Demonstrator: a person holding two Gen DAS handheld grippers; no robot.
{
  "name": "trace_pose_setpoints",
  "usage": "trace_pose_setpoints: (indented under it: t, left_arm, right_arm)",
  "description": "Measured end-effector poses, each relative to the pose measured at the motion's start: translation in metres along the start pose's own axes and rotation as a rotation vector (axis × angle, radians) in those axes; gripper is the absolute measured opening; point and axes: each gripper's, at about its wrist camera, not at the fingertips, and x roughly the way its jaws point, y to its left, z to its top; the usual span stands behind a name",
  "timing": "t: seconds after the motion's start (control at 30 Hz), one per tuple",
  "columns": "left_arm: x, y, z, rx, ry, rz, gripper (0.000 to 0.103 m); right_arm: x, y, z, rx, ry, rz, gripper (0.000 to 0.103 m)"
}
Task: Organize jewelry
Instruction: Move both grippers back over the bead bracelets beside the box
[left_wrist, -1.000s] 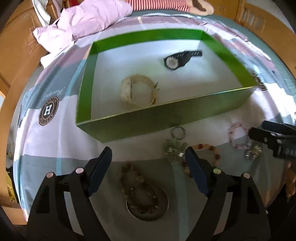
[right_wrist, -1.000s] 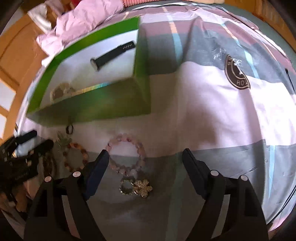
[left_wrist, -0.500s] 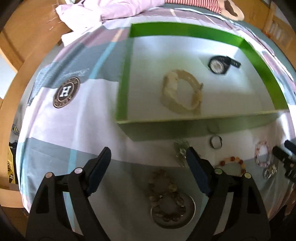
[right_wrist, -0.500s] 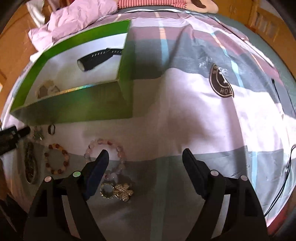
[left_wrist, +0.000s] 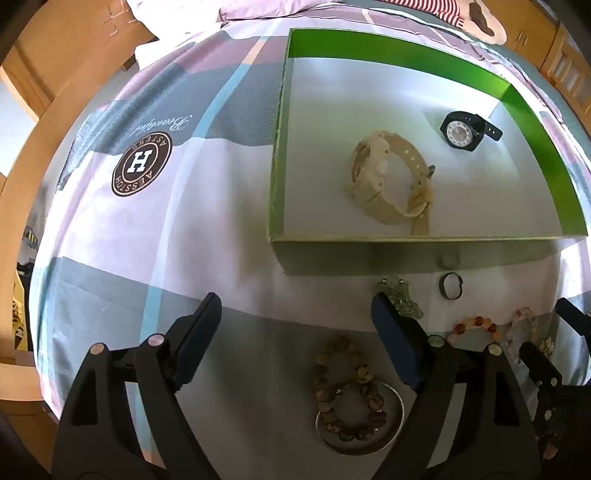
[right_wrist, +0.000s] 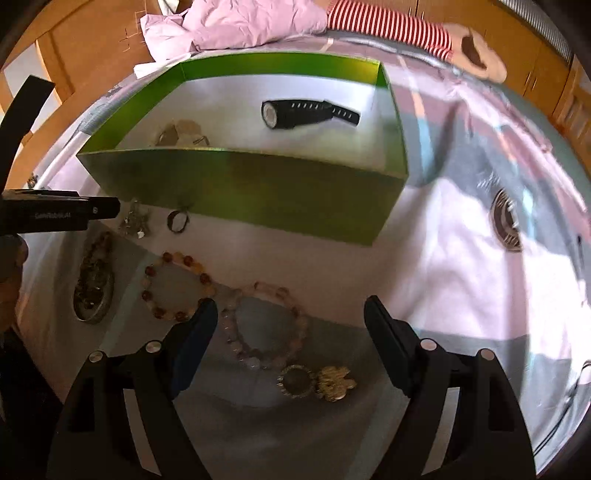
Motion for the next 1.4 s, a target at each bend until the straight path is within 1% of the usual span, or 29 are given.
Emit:
trace_pose_setpoints:
  t: [0.1, 0.13, 0.17, 0.2, 0.3, 0.33, 0.37, 0.4, 0.5, 0.63, 0.73, 0.8, 0.87, 0.9, 1.03, 1.17, 1.27, 1.3, 1.33, 1.4]
  left_arm:
    - [0.004, -0.001, 0.001, -0.004, 0.006, -0.045, 0.083]
    - [0.006, -0.005, 0.000, 0.010, 0.015, -0.047, 0.083]
    - [0.008, -0.007, -0.001, 0.026, 0.018, -0.033, 0.083]
    - [0.009, -0.009, -0.001, 0.039, 0.018, -0.010, 0.083]
    - [0.014, -0.007, 0.000, 0.054, 0.013, 0.137, 0.083]
    - [0.015, -0.005, 0.001, 0.048, 0.011, 0.168, 0.083]
    - [0.014, 0.001, 0.003, 0.028, 0.013, 0.157, 0.083]
    - [0.013, 0.008, 0.005, 0.000, 0.019, 0.124, 0.083]
    - [0.008, 0.021, 0.012, -0.058, 0.017, 0.067, 0.083]
    - [0.007, 0.025, 0.012, -0.054, 0.027, 0.012, 0.083]
    - [0.009, 0.015, 0.007, -0.030, 0.073, -0.034, 0.083]
    - [0.011, 0.014, 0.003, 0.001, 0.106, -0.038, 0.083]
    - [0.011, 0.014, -0.002, 0.012, 0.122, -0.044, 0.079]
    - [0.012, 0.015, -0.003, 0.008, 0.131, -0.049, 0.076]
    - [0.022, 0.031, -0.001, -0.039, 0.173, -0.063, 0.074]
    - [0.031, 0.029, 0.001, -0.010, 0.183, -0.036, 0.074]
    - [0.031, 0.014, -0.004, 0.026, 0.167, -0.002, 0.068]
    - [0.030, 0.011, -0.004, 0.037, 0.154, 0.003, 0.059]
    - [0.029, 0.008, -0.003, 0.046, 0.140, 0.001, 0.054]
    - [0.027, 0.002, -0.001, 0.060, 0.105, 0.000, 0.033]
  right_arm:
    - [0.007, -0.008, -0.002, 0.038, 0.032, -0.036, 0.080]
    - [0.008, -0.010, -0.003, 0.051, 0.042, -0.042, 0.080]
    - [0.010, -0.014, -0.004, 0.068, 0.053, -0.046, 0.080]
    - [0.010, -0.016, -0.005, 0.076, 0.057, -0.051, 0.080]
    - [0.012, -0.021, -0.005, 0.091, 0.052, -0.084, 0.080]
    - [0.012, -0.021, -0.005, 0.095, 0.048, -0.087, 0.080]
    - [0.011, -0.023, -0.005, 0.100, 0.043, -0.086, 0.080]
    - [0.010, -0.021, -0.005, 0.104, 0.040, -0.085, 0.080]
    - [0.010, -0.022, -0.005, 0.106, 0.037, -0.084, 0.080]
    - [0.011, -0.016, -0.005, 0.096, 0.041, -0.080, 0.080]
    - [0.012, -0.015, -0.005, 0.085, 0.043, -0.090, 0.080]
    - [0.013, -0.014, -0.005, 0.086, 0.047, -0.092, 0.080]
    - [0.014, -0.014, -0.005, 0.089, 0.050, -0.093, 0.080]
    - [0.015, -0.014, -0.005, 0.089, 0.053, -0.094, 0.080]
    - [0.019, -0.011, -0.005, 0.084, 0.063, -0.097, 0.080]
    - [0.020, -0.010, -0.005, 0.083, 0.063, -0.096, 0.080]
    - [0.020, -0.009, -0.005, 0.085, 0.062, -0.096, 0.080]
    - [0.020, -0.009, -0.005, 0.086, 0.062, -0.095, 0.080]
    - [0.020, -0.009, -0.005, 0.087, 0.061, -0.095, 0.080]
    - [0.020, -0.009, -0.005, 0.091, 0.061, -0.093, 0.080]
